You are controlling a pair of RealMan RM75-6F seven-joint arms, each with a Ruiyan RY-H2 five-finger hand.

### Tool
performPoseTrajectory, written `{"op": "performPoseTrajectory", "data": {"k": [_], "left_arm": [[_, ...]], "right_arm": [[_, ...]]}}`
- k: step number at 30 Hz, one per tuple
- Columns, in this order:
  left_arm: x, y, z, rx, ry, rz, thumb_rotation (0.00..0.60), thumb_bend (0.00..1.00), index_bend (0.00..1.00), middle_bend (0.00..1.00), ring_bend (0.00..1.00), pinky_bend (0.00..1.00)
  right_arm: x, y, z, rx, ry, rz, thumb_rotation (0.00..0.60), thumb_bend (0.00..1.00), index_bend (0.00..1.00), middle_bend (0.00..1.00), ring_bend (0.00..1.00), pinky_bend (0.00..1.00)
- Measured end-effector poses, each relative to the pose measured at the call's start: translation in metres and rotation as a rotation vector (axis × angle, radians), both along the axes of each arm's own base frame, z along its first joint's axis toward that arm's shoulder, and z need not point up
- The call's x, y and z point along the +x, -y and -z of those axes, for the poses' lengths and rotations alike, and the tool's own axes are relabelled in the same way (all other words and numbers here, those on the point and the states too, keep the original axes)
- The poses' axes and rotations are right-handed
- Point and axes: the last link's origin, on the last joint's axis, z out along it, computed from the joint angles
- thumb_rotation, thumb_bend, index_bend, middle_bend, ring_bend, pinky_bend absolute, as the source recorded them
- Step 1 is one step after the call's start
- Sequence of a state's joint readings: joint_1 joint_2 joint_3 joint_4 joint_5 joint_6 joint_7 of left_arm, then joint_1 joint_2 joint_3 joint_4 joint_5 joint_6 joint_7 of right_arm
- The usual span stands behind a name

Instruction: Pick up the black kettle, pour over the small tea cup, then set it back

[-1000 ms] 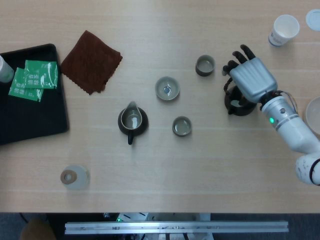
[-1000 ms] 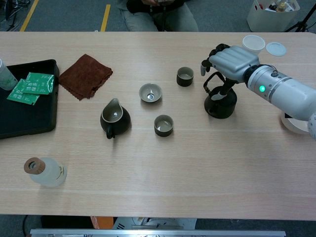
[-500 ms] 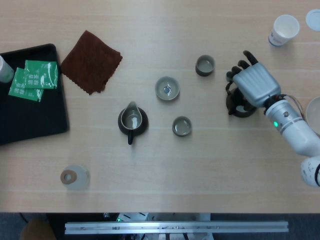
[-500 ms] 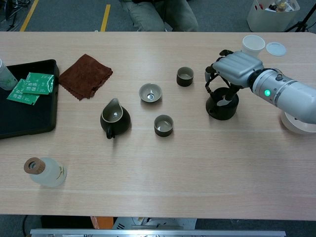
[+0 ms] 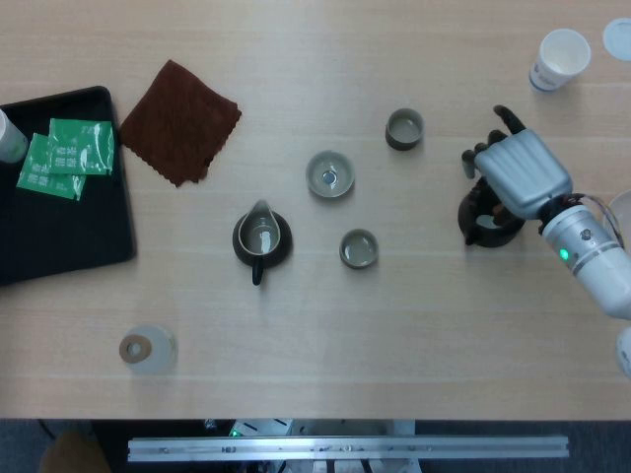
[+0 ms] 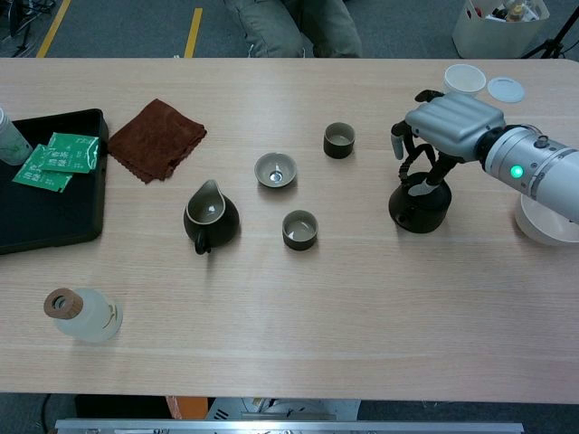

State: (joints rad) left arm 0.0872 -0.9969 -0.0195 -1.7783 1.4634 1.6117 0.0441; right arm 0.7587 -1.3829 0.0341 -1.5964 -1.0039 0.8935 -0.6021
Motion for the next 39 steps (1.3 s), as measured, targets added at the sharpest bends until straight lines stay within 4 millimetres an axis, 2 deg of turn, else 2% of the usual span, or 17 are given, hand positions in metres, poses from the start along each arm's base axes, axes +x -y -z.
{"op": "performPoseTrajectory", "data": {"k": [4,8,12,19,22,28,34,39], "left_arm": [[0.0,0.0,0.0,0.0,0.001,-0.001,0.6,0.36,0.16,0.1,0.03,0.05],[-0.001,0.001,0.0,0.001,0.001,-0.003,0.6,0.36,0.16,0.1,0.03,0.05],[-0.002,0.001,0.0,0.001,0.003,-0.004,0.6,0.36,0.16,0.1,0.03,0.05],[-0.002,0.001,0.001,0.001,0.005,-0.01,0.6,0.36,0.16,0.1,0.03,0.05],[-0.001,0.001,0.001,0.001,0.005,-0.01,0.6,0.36,0.16,0.1,0.03,0.05],[-0.001,0.002,0.001,0.001,0.003,-0.013,0.6,0.36,0.16,0.1,0.03,0.05],[-0.002,0.002,0.001,0.0,0.001,-0.021,0.6,0.36,0.16,0.1,0.03,0.05],[-0.003,0.003,0.001,-0.005,0.001,-0.022,0.6,0.36,0.16,0.1,0.03,0.05]], "right_arm": [[-0.002,-0.007,-0.007,0.003,0.004,-0.006,0.497,0.0,0.45,0.5,0.34,0.09],[-0.004,-0.014,-0.011,0.01,0.003,-0.007,0.498,0.0,0.46,0.52,0.35,0.18],[-0.011,-0.02,-0.014,0.023,-0.013,0.002,0.497,0.0,0.47,0.52,0.35,0.19],[-0.018,-0.022,-0.014,0.038,-0.052,0.004,0.5,0.0,0.5,0.54,0.38,0.23],[-0.017,-0.021,-0.013,0.044,-0.057,0.002,0.499,0.0,0.54,0.58,0.41,0.28],[-0.014,-0.018,-0.011,0.053,-0.073,-0.005,0.538,0.0,0.64,0.65,0.49,0.33],[-0.012,-0.014,-0.009,0.051,-0.077,0.004,0.588,0.0,0.64,0.66,0.5,0.33],[-0.011,-0.012,-0.008,0.044,-0.08,0.011,0.6,0.0,0.64,0.66,0.5,0.33]]}}
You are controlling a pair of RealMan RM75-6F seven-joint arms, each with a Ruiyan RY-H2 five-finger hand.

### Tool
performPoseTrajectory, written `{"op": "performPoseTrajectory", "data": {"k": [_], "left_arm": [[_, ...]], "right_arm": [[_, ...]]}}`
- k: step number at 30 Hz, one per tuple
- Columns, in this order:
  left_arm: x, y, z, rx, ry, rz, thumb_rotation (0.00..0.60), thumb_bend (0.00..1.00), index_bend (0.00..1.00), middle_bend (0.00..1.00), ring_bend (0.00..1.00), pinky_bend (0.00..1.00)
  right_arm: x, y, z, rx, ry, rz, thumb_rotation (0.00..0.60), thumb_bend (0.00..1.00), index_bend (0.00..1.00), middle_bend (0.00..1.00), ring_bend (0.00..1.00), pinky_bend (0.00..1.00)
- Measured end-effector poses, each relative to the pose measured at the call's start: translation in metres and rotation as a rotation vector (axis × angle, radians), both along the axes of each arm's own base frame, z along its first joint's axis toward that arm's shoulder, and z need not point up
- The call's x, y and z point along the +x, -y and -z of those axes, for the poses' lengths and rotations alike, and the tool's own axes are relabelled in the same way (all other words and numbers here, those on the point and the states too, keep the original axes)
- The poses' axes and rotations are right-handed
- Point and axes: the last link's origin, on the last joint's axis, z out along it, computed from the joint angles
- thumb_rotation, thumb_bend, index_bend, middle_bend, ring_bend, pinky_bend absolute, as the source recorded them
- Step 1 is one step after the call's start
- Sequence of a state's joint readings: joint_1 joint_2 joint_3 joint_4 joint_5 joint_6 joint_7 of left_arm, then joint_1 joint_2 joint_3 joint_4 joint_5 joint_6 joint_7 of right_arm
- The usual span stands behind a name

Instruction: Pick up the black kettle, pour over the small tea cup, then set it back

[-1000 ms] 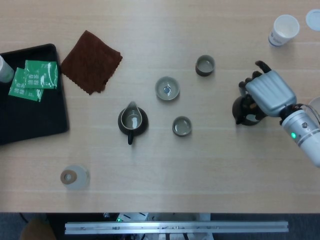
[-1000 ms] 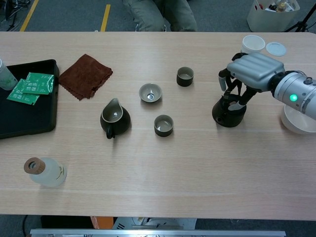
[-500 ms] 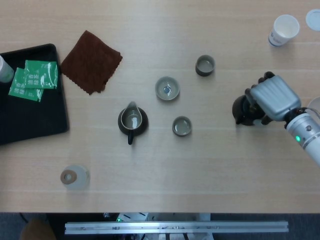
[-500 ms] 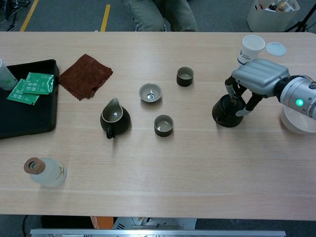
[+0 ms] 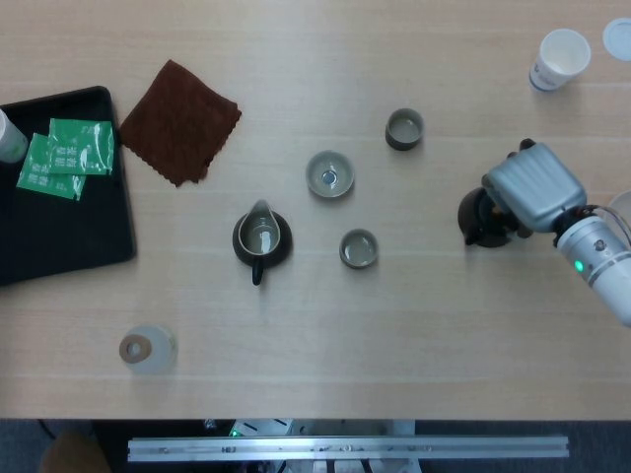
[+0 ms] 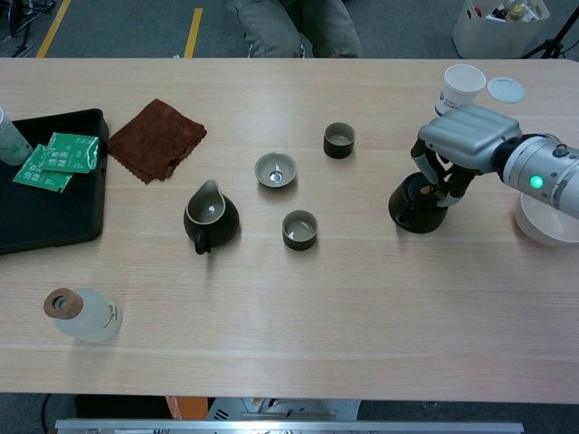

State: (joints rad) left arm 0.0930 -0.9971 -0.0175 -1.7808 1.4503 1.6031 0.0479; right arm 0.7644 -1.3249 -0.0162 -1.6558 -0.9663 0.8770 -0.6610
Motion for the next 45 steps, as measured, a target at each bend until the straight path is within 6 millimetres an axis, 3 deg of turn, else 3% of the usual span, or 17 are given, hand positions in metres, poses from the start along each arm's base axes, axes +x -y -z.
{"op": "performPoseTrajectory", "data": {"k": [11,25,45], "left_arm": [[-0.001,-0.001,0.002,-0.01,-0.001,-0.005,0.6,0.36,0.16,0.1,0.03,0.05],[-0.002,0.0,0.001,-0.007,-0.005,-0.013,0.6,0.36,0.16,0.1,0.03,0.05],[0.0,0.0,-0.001,-0.004,-0.008,-0.01,0.6,0.36,0.16,0.1,0.03,0.05]], "right_arm": [[0.008,0.012,-0.001,-0.023,-0.021,-0.008,0.6,0.0,0.65,0.66,0.5,0.33],[0.017,0.026,0.019,-0.007,-0.041,0.013,0.6,0.0,0.66,0.67,0.51,0.33],[0.013,0.021,0.014,0.029,-0.053,0.024,0.6,0.0,0.77,0.75,0.59,0.33]]}}
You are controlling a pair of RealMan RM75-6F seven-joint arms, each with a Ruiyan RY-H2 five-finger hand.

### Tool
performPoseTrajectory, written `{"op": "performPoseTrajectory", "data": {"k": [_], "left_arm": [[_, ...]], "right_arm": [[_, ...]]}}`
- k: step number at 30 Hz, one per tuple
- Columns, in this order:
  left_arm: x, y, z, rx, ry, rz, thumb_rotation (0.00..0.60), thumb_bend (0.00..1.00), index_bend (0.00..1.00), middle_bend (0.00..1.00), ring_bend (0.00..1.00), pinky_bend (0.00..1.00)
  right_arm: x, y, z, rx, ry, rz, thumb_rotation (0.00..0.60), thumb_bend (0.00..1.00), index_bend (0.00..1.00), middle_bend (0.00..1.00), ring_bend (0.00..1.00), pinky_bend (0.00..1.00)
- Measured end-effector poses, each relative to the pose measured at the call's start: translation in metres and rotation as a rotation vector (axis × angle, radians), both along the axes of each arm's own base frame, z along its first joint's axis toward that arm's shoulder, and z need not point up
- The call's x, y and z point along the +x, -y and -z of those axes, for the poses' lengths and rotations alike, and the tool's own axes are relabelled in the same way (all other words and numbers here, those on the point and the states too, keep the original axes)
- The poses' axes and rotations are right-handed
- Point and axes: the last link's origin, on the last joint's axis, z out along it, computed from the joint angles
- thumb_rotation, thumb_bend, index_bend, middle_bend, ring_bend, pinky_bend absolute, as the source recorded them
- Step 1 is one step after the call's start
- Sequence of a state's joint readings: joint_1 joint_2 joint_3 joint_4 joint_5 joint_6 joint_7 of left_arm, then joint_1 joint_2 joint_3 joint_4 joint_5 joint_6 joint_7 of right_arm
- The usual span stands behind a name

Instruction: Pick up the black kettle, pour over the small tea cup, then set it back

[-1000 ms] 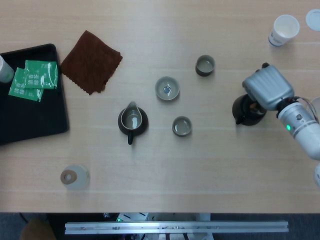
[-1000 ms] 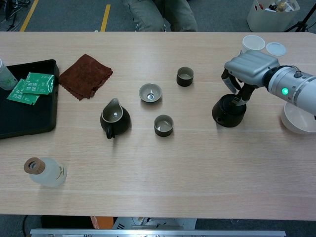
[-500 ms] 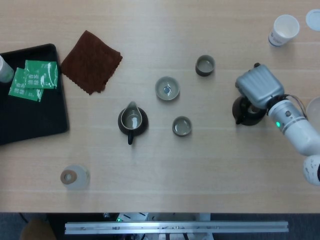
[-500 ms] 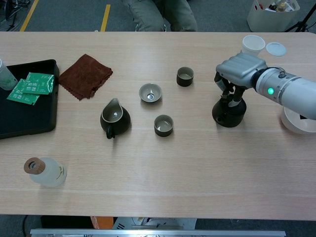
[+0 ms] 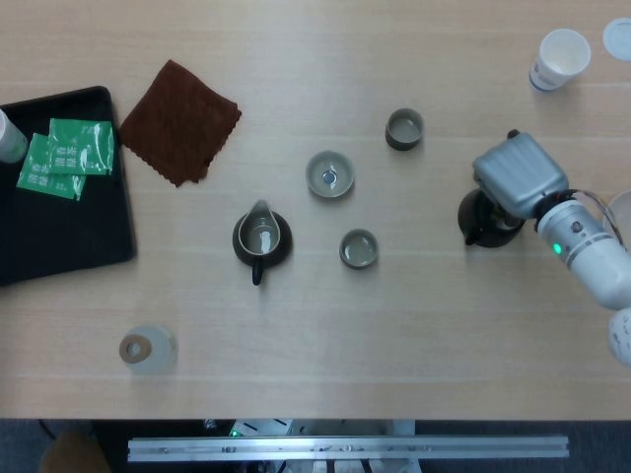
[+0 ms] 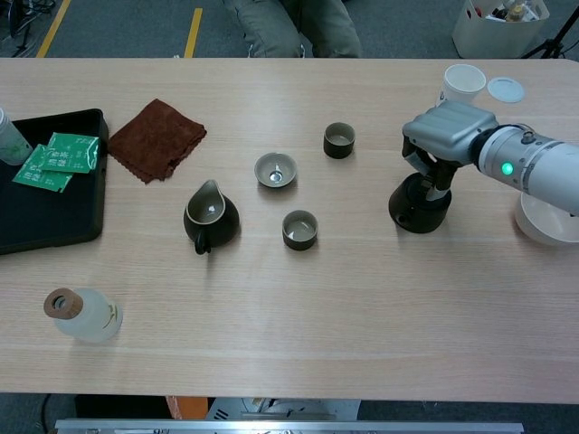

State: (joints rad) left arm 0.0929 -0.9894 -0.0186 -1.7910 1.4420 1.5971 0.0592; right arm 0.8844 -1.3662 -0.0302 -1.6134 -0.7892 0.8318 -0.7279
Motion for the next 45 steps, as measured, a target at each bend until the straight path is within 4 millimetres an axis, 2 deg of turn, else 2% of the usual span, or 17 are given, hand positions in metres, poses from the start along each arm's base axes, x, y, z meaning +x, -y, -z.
{"op": "performPoseTrajectory", "data": {"k": [15,24,39,43,45], "left_arm": [[0.0,0.001,-0.001,0.005,-0.004,-0.009,0.6,0.36,0.16,0.1,0.03,0.05],[-0.001,0.003,-0.002,0.008,-0.002,-0.014,0.6,0.36,0.16,0.1,0.03,0.05],[-0.002,0.006,-0.005,0.014,0.011,-0.014,0.6,0.36,0.16,0.1,0.03,0.05],[-0.001,0.006,-0.005,0.013,0.012,-0.013,0.6,0.36,0.16,0.1,0.03,0.05],[-0.001,0.005,-0.005,0.012,0.012,-0.012,0.6,0.36,0.16,0.1,0.03,0.05]], "right_arm": [[0.005,-0.001,0.009,0.044,-0.015,-0.009,0.6,0.0,0.79,0.77,0.61,0.33],[0.011,0.002,0.01,0.047,-0.019,-0.002,0.6,0.0,0.89,0.86,0.7,0.33],[0.011,0.002,0.007,0.044,-0.005,0.02,0.597,0.0,0.96,0.95,0.79,0.33],[0.011,0.002,0.004,0.039,0.009,0.023,0.558,0.0,0.96,0.96,0.81,0.33],[0.013,0.002,0.002,0.034,0.02,0.019,0.509,0.0,0.97,0.97,0.82,0.33]]}}
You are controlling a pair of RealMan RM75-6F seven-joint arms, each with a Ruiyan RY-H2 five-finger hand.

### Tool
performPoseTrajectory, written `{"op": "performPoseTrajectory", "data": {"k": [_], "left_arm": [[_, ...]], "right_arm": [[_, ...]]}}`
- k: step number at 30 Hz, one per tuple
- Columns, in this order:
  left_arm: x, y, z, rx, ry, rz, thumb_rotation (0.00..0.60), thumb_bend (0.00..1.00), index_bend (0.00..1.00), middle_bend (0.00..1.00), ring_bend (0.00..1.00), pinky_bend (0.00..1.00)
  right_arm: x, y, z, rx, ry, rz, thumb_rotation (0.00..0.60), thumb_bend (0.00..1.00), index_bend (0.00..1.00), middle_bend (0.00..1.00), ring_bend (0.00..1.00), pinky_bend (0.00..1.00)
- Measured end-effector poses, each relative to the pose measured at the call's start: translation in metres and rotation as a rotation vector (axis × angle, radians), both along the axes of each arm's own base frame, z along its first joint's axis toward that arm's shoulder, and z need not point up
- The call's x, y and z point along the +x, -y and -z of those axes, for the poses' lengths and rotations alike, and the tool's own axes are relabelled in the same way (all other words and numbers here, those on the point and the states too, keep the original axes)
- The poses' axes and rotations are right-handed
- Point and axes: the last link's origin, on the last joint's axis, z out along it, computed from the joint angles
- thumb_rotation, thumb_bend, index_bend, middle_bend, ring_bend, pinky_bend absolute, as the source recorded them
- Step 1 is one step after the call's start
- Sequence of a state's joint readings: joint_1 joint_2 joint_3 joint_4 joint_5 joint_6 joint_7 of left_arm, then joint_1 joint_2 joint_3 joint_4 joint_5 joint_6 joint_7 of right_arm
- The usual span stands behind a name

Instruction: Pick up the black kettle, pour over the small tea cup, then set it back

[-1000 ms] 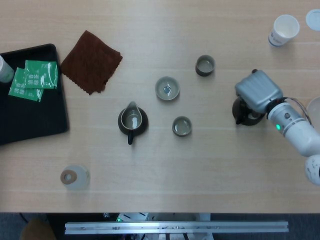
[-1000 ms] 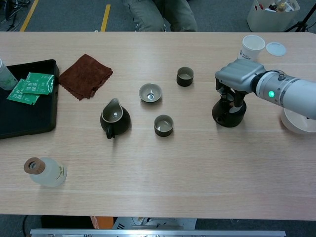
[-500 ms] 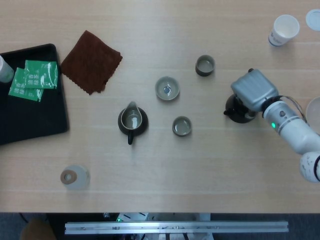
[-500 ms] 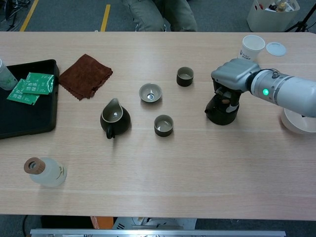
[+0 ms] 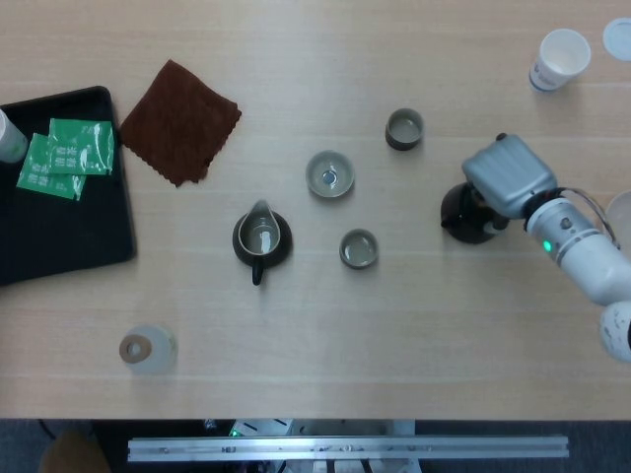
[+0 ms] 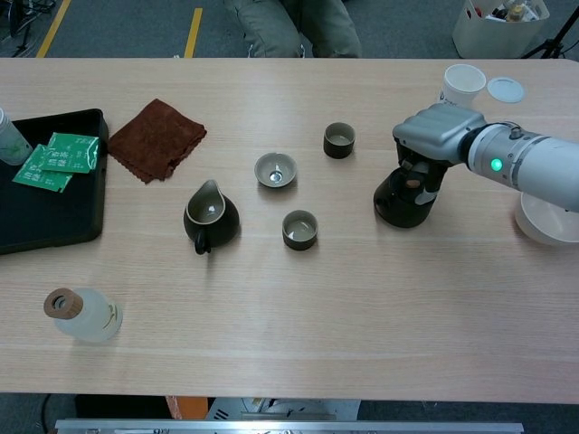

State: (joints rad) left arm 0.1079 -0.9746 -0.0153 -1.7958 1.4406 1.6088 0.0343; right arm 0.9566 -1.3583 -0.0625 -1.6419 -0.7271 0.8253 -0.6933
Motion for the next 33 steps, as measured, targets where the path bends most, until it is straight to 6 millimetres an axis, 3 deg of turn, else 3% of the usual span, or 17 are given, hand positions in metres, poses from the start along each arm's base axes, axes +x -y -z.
{"op": "performPoseTrajectory", "data": {"k": [4,9,11,12,19,26,29,33], "left_arm": [[0.0,0.0,0.001,-0.003,0.001,0.002,0.6,0.36,0.16,0.1,0.03,0.05],[-0.001,0.0,0.001,-0.004,0.001,-0.002,0.6,0.36,0.16,0.1,0.03,0.05],[-0.001,0.0,0.002,-0.005,0.001,-0.001,0.6,0.36,0.16,0.1,0.03,0.05],[-0.001,0.0,0.002,-0.006,0.001,-0.001,0.6,0.36,0.16,0.1,0.03,0.05],[0.0,0.0,0.003,-0.008,0.003,0.004,0.6,0.36,0.16,0.1,0.03,0.05],[0.002,0.0,0.002,-0.007,0.005,0.013,0.6,0.36,0.16,0.1,0.03,0.05],[0.002,0.0,0.002,-0.005,0.007,0.016,0.6,0.36,0.16,0.1,0.03,0.05],[0.003,0.0,0.001,-0.002,0.007,0.02,0.6,0.36,0.16,0.1,0.03,0.05]], "right_arm": [[0.002,-0.001,-0.004,-0.016,0.019,-0.011,0.426,0.0,0.98,0.97,0.82,0.33],[0.002,-0.001,-0.009,-0.029,0.058,0.002,0.12,0.0,1.0,0.97,0.82,0.33],[0.002,-0.001,-0.011,-0.034,0.076,0.006,0.023,0.0,1.0,0.97,0.82,0.33],[0.003,-0.001,-0.012,-0.039,0.087,0.006,0.003,0.0,1.0,0.97,0.82,0.33],[0.005,0.0,-0.023,-0.075,0.102,-0.01,0.0,0.04,1.0,0.97,0.82,0.34],[0.012,0.001,-0.035,-0.127,0.104,-0.045,0.0,0.46,1.0,0.97,0.82,0.34],[0.014,0.002,-0.038,-0.144,0.101,-0.061,0.0,0.54,1.0,0.97,0.82,0.34],[0.018,0.003,-0.043,-0.162,0.106,-0.08,0.0,0.54,1.0,0.97,0.82,0.34]]}}
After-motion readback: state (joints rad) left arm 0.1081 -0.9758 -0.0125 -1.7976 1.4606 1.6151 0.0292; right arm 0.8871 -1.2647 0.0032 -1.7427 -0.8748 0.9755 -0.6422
